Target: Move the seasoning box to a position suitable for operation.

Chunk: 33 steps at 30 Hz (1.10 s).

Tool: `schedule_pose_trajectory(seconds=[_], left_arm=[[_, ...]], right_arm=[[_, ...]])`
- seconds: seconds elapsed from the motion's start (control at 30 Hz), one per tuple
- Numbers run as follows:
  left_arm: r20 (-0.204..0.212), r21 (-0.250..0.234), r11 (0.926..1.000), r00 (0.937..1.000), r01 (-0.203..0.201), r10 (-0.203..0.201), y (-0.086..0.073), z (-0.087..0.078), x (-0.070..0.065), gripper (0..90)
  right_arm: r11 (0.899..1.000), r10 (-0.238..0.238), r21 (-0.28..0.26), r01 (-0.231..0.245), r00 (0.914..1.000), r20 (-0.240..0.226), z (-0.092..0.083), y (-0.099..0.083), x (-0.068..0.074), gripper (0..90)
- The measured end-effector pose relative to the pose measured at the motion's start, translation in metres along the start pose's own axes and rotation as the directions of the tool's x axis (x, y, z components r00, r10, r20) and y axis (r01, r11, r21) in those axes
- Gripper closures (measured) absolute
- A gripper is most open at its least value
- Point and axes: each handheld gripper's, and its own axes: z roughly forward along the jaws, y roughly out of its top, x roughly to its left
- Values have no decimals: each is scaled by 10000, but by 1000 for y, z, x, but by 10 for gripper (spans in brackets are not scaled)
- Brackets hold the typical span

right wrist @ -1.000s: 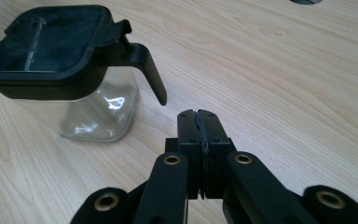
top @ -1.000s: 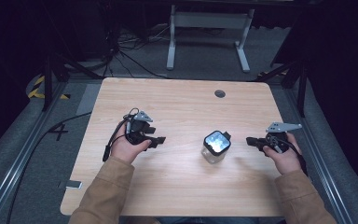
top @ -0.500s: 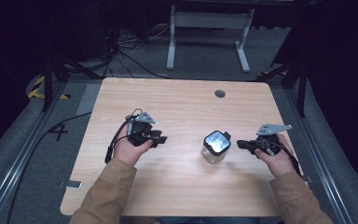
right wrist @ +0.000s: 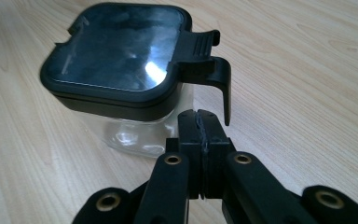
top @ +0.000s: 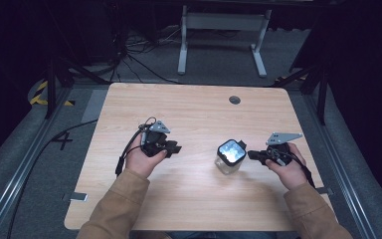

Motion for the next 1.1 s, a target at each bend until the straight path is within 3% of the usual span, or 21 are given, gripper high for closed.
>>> schedule_pose_trajectory(seconds=[0.27,0.33,0.4,0.5,0.6,0.7,0.8,0.97,1.1], left_arm=[[-88,-77,10000,10000,-44,43,0,1,-1,731],[-60,-300,9995,10000,17,-19,0,3,-2,740],[229,-628,9979,9996,171,-157,2,7,-3,758],[494,-965,9951,9986,235,-188,7,21,-5,795],[784,-978,9951,9969,152,-75,16,38,-7,834],[1196,-832,9964,9928,171,-71,24,56,-11,863],[1247,-777,9969,9922,85,13,29,70,-14,892],[1683,-712,9972,9857,242,-119,37,97,-17,896],[1871,-539,9985,9823,101,2,41,108,-22,895]], right_arm=[[9994,323,-113,-320,9991,271,0,3,-2,899],[9991,388,-192,-381,9985,398,-3,3,0,899],[9988,393,-298,-381,9984,411,-8,2,2,899],[9979,565,-336,-555,9980,293,-16,-3,5,898],[9973,677,-305,-669,9974,264,-18,-10,10,899],[9976,642,-272,-635,9975,288,-19,-13,14,899],[9975,651,-280,-643,9975,279,-22,-16,19,899],[9968,749,-291,-740,9967,319,-28,-25,22,899],[9958,863,-342,-852,9958,301,-31,-29,24,899]])
